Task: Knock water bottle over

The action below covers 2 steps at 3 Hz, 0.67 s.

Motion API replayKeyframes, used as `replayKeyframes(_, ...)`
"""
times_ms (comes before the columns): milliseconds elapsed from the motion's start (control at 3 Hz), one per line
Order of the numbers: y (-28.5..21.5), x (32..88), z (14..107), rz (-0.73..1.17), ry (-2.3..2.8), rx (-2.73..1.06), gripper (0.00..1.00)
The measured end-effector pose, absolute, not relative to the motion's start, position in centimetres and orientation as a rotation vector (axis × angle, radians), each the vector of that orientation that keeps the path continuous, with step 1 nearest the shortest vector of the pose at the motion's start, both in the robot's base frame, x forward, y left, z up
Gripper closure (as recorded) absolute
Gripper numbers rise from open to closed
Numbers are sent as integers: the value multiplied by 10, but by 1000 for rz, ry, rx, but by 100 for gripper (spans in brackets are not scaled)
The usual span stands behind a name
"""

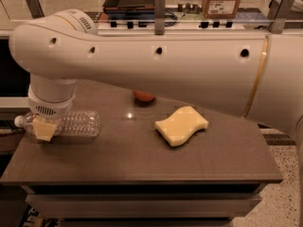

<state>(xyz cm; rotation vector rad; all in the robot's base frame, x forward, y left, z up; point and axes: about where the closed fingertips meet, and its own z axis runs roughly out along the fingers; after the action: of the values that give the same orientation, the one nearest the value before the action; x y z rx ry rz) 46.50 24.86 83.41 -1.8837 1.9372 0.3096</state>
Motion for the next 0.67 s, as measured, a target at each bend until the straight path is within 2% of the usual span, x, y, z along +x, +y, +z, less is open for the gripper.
replayKeyframes(333,249,464,836,307,1934,-1883,11)
replayKeyframes(667,249,463,837,305,1931,-1883,0)
